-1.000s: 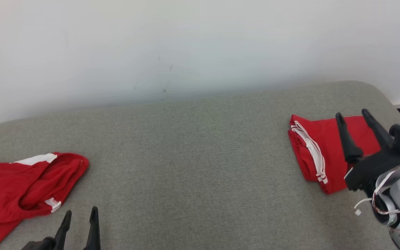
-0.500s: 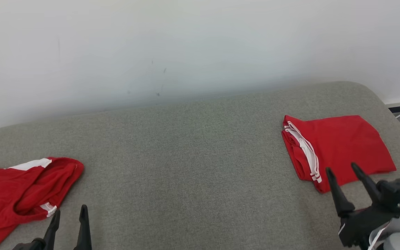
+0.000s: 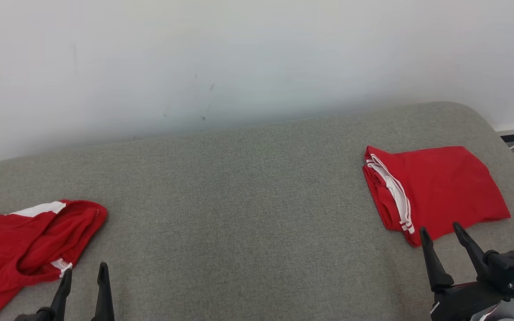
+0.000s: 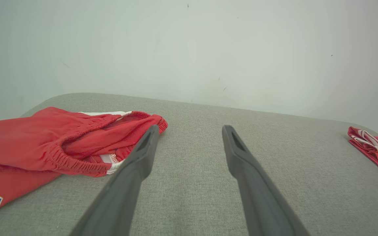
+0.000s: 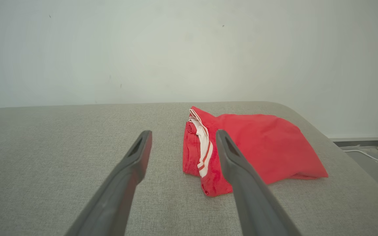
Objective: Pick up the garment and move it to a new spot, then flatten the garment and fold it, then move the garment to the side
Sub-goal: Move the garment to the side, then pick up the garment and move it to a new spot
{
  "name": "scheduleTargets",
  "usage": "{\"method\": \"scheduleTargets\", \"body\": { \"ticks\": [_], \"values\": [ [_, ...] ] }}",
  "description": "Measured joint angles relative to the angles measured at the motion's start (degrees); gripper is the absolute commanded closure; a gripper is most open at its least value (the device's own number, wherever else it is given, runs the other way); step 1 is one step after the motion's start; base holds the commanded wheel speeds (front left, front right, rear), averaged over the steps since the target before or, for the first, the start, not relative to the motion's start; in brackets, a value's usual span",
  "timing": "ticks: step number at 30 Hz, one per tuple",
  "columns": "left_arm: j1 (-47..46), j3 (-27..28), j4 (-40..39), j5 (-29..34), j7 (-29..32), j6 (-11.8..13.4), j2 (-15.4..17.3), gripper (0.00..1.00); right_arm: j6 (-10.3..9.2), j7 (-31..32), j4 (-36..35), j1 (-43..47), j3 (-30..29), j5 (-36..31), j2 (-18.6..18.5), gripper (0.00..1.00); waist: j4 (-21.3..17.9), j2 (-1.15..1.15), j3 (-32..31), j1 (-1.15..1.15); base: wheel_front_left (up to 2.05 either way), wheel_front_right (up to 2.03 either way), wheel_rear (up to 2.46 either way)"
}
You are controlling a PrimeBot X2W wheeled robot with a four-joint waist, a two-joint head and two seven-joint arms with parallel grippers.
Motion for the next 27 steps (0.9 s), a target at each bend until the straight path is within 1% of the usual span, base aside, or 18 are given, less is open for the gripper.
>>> {"method": "scheduleTargets", "body": {
  "ticks": [2,10,12,27],
  "values": [
    [-0.01,0.24,-0.44,1.13,-0.07,0.02,-0.24,0.0,0.0,-0.01,-0.23,0.12,-1.96,-1.92,0.4,0.0,0.04,0.0,0.02,0.0,0.0,0.0,0.0],
    [-0.01,0.54,-0.96,1.53,-0.07,0.1,-0.41,0.0,0.0,-0.02,-1.45,0.91,-4.95,-5.31,2.26,0.0,0.47,0.0,0.03,0.0,0.0,0.0,0.0],
    [-0.01,0.7,-1.05,1.67,-0.07,0.51,-0.42,0.0,0.0,-0.02,-1.77,1.47,-5.43,-5.73,2.69,0.0,0.55,0.0,0.02,0.0,0.0,0.0,0.0],
    [0.01,1.05,-2.15,2.4,-0.07,0.52,-0.69,0.0,0.0,-0.15,-3.8,3.73,-8.28,-9.03,4.65,0.0,0.53,0.0,0.32,0.0,0.0,0.0,0.0]
  ]
}}
